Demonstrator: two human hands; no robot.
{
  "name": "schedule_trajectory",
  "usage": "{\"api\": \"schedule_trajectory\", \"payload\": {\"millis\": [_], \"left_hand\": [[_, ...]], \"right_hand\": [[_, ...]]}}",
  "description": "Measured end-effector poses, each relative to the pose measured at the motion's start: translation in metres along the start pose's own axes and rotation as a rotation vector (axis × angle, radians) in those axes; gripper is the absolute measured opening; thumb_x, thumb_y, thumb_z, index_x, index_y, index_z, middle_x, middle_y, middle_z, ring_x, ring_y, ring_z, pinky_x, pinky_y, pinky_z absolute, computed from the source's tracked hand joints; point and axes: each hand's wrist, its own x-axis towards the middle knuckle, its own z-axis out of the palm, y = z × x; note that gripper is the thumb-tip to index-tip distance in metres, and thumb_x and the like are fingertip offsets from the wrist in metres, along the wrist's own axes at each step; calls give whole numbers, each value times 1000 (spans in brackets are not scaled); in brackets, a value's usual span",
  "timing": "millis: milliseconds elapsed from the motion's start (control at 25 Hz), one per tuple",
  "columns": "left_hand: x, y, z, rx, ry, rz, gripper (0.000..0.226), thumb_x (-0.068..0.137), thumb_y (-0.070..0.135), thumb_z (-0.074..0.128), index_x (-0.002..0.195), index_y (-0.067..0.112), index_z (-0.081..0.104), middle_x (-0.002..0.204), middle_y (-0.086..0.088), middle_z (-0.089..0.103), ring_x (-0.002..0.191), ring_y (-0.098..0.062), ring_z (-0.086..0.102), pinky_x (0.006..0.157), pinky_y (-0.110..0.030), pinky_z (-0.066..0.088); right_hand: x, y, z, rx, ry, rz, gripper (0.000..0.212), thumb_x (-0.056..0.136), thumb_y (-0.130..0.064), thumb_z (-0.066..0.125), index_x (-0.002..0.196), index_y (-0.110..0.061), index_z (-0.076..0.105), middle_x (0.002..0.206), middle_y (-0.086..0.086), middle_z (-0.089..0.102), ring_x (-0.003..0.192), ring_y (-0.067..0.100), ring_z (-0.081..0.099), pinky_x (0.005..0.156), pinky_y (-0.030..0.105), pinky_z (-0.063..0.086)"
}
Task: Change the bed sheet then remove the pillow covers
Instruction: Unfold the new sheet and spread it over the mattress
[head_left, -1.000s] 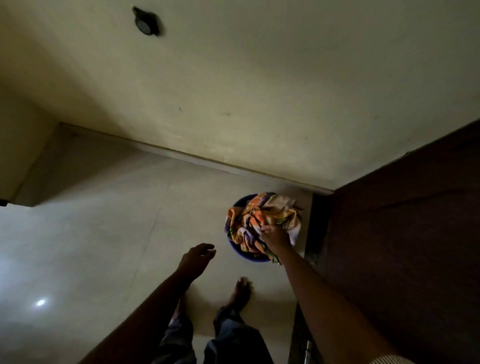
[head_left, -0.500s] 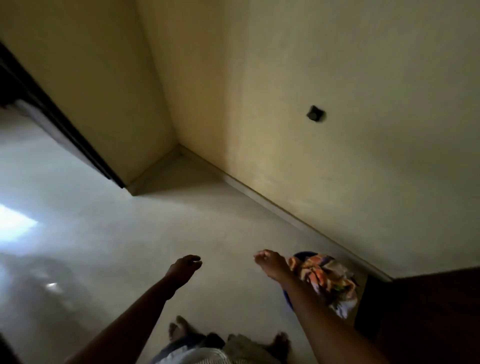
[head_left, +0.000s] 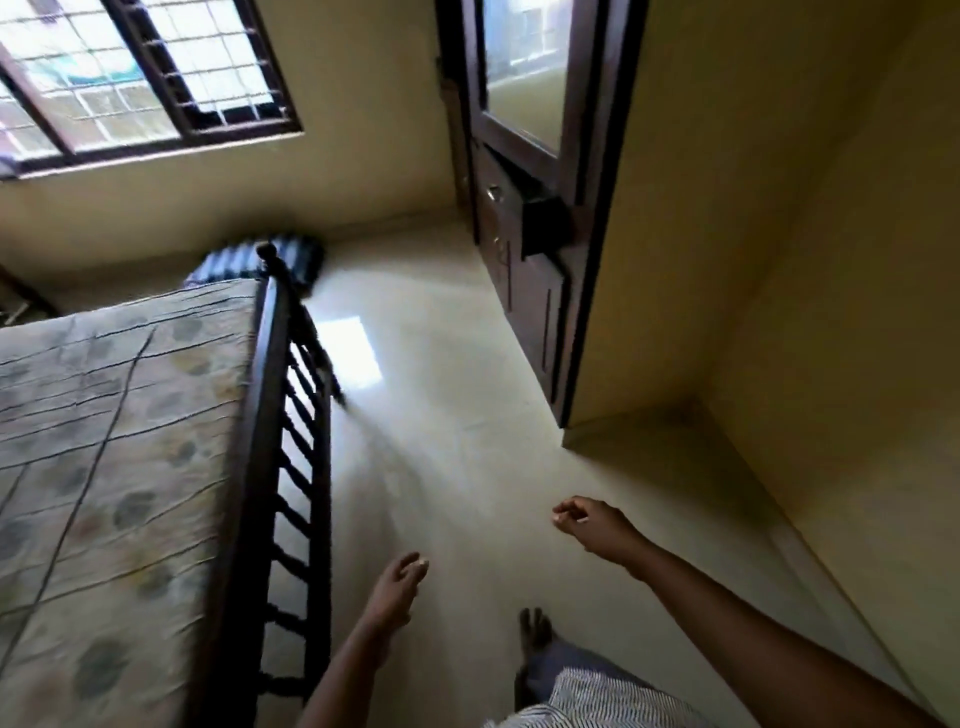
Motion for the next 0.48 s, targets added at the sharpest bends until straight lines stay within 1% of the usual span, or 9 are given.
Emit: {"api": "schedule_trajectory", "payload": {"millis": [80,200,280,360,440,480], "left_hand": [[34,18,-23,-62,16,-16,38,98,25,44,135,16,43,126,-7,51,108,-19,45,85,-31,33],[84,63,-55,-118,70,-9,37,99,23,43,135,12,43,133,-10,49,117,-23,47,77,-27,35],[123,96,-78,-124,74,-49,37,99,25,42,134,14,43,132,-7,48,116,-23,47,77,-26,33],[154,133,-106,-114,102,-59,43,94,36,49,131,15,46,118,-4,53,103,-20,50,70,-24,34],[195,156,-140,-116,170,-60,67,74,53,60,125,11,54,97,-2,61,85,-17,51,65,-22,34],[213,165,-156,-139,190,-76,65,73,52,61,122,10,57,91,-2,62,82,-18,50,64,-23,34]], "right_hand": [[48,-34,8,-19,-56,-38,28,91,-30,57,116,-18,61,112,2,62,102,13,56,78,22,42],[119,-82,12,0,-112,-84,26,92,-32,56,115,-22,60,112,-2,61,104,12,56,79,23,45],[173,-118,7,23,-145,-102,22,91,-32,57,112,-25,60,112,-4,61,105,11,56,84,27,48],[226,-155,-2,25,-171,-104,17,91,-32,58,107,-27,60,113,-3,62,106,12,57,87,29,48],[277,-187,-9,14,-201,-111,14,90,-32,59,104,-29,61,113,-1,63,104,12,58,84,29,48],[298,-200,-11,8,-211,-109,14,90,-32,60,104,-28,62,113,0,64,102,13,58,82,28,48]]}}
